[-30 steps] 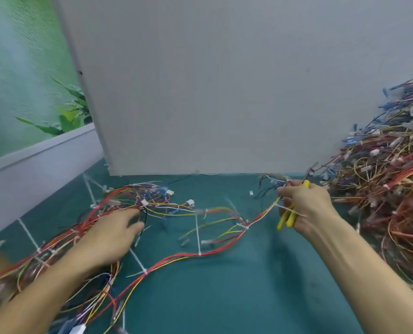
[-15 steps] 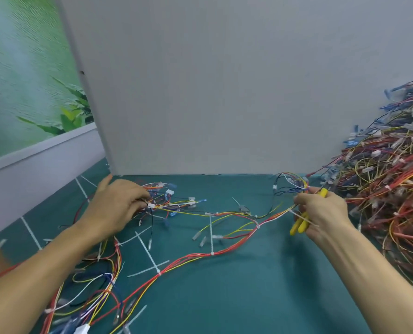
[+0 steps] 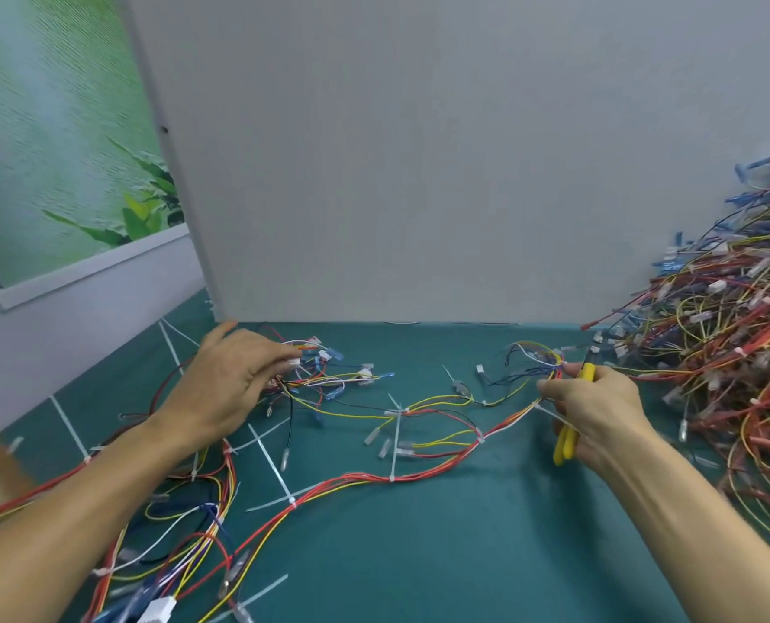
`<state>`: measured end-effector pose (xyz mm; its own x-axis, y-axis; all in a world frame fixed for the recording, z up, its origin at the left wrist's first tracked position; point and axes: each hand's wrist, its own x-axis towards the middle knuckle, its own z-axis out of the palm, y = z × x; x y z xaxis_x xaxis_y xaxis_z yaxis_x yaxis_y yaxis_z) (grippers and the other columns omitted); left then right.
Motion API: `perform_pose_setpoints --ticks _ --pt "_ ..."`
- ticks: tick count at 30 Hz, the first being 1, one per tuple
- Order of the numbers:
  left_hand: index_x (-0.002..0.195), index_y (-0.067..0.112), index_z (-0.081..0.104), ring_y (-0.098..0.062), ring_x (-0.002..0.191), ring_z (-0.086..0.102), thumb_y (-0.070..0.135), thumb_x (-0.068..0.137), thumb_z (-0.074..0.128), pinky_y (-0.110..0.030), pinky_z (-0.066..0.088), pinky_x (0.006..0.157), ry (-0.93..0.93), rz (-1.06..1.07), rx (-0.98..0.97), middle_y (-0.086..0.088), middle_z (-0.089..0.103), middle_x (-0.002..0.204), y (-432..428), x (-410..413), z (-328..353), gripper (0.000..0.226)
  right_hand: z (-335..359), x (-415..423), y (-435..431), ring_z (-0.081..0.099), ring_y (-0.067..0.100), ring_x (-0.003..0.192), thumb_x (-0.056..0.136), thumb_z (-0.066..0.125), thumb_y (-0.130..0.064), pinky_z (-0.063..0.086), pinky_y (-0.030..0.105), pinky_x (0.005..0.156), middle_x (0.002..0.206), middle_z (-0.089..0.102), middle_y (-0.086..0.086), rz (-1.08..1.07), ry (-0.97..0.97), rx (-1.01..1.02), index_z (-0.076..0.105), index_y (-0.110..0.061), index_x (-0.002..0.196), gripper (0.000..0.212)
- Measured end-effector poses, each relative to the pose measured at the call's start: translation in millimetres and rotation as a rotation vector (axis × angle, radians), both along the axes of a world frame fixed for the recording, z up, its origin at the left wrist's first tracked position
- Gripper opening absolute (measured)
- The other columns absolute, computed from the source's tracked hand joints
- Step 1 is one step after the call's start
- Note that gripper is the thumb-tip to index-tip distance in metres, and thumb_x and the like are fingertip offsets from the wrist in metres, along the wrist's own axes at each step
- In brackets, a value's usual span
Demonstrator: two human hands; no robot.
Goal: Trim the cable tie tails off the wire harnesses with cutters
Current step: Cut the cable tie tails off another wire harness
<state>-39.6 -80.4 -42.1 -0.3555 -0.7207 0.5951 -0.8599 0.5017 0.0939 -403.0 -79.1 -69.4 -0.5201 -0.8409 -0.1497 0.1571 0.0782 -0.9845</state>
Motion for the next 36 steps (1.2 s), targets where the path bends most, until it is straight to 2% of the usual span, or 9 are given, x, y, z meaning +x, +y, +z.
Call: perform_pose_setpoints --ticks 6,10,14,17,22,24,28,33,36 --pt "0.105 0.009 0.07 -0.025 0.082 0.063 0.022 0.092 0.05 -0.044 0.049 0.082 -0.015 0.032 0.025 -0.003 0.07 0.09 -3 6 -2 0.027 -5 -2 -1 0.045 0.02 0.062 0.073 0.063 0.015 0.042 0.036 0.066 0.073 0.053 0.007 -0.008 0.03 0.035 0.058 -0.012 0.09 0.032" --pt "0.111 0.003 0.063 -0.029 0.093 0.06 0.013 0.097 0.05 -0.043 0.047 0.086 -0.031 0.184 0.076 -0.011 0.066 0.101 -5 23 -7 0.022 -2 -9 0 0.044 0.018 0.059 0.075 0.061 0.013 0.04 0.031 0.055 0.073 0.051 0.007 -0.087 -0.017 -0.008 0.057 -0.014 0.086 0.03" --pt "0.107 0.006 0.066 -0.03 0.09 0.06 0.031 0.094 0.043 -0.042 0.044 0.085 -0.081 0.211 0.077 -0.009 0.064 0.096 0 16 -4 0.037 0 -6 0 0.045 0.017 0.06 0.078 0.061 0.013 0.041 0.031 0.055 0.074 0.051 0.006 -0.054 -0.065 -0.045 0.058 -0.011 0.097 0.031" --pt "0.106 0.012 0.069 -0.03 0.096 0.061 0.039 0.088 0.047 -0.051 0.035 0.097 -0.176 0.211 -0.05 -0.007 0.064 0.102 6 -9 0 0.04 -1 1 0 0.046 0.017 0.06 0.077 0.06 0.014 0.043 0.035 0.06 0.075 0.053 0.007 -0.032 -0.076 -0.049 0.059 -0.01 0.103 0.036" --pt "0.092 0.015 0.075 -0.025 0.086 0.066 0.024 0.078 0.069 -0.044 0.043 0.089 -0.292 -0.103 -0.177 -0.002 0.07 0.094 5 -61 1 0.018 -2 1 0 0.047 0.018 0.062 0.076 0.06 0.015 0.043 0.034 0.061 0.079 0.054 0.009 -0.038 -0.082 -0.041 0.059 -0.009 0.102 0.036" --pt "0.097 0.015 0.074 -0.026 0.086 0.066 0.023 0.08 0.073 -0.042 0.048 0.083 -0.337 -0.195 -0.069 -0.002 0.071 0.095 3 -78 -1 0.018 -2 1 1 0.047 0.017 0.062 0.077 0.06 0.014 0.042 0.032 0.058 0.078 0.055 0.008 -0.037 -0.077 -0.039 0.059 -0.009 0.103 0.035" --pt "0.121 0.027 0.062 -0.018 0.11 0.055 0.036 0.097 0.049 -0.035 0.039 0.094 -0.422 -0.117 0.243 0.006 0.065 0.115 -8 -97 -14 0.029 -3 0 3 0.047 0.017 0.062 0.079 0.061 0.013 0.041 0.031 0.057 0.079 0.055 0.008 -0.034 -0.078 -0.037 0.059 -0.007 0.106 0.034" --pt "0.118 0.022 0.066 -0.016 0.108 0.058 0.024 0.097 0.054 -0.029 0.042 0.093 -0.212 -0.107 0.413 0.003 0.068 0.114 -12 -100 -20 0.025 -2 1 3 0.047 0.017 0.063 0.078 0.059 0.014 0.041 0.031 0.057 0.078 0.054 0.008 -0.024 -0.086 -0.038 0.059 -0.005 0.109 0.037" --pt "0.108 0.021 0.07 -0.01 0.093 0.06 0.021 0.096 0.056 -0.019 0.041 0.079 -0.047 -0.078 0.527 0.004 0.07 0.102 -12 -100 -16 0.019 0 2 3 0.048 0.018 0.064 0.078 0.059 0.015 0.043 0.032 0.058 0.079 0.055 0.008 -0.015 -0.09 -0.022 0.06 -0.006 0.11 0.038"
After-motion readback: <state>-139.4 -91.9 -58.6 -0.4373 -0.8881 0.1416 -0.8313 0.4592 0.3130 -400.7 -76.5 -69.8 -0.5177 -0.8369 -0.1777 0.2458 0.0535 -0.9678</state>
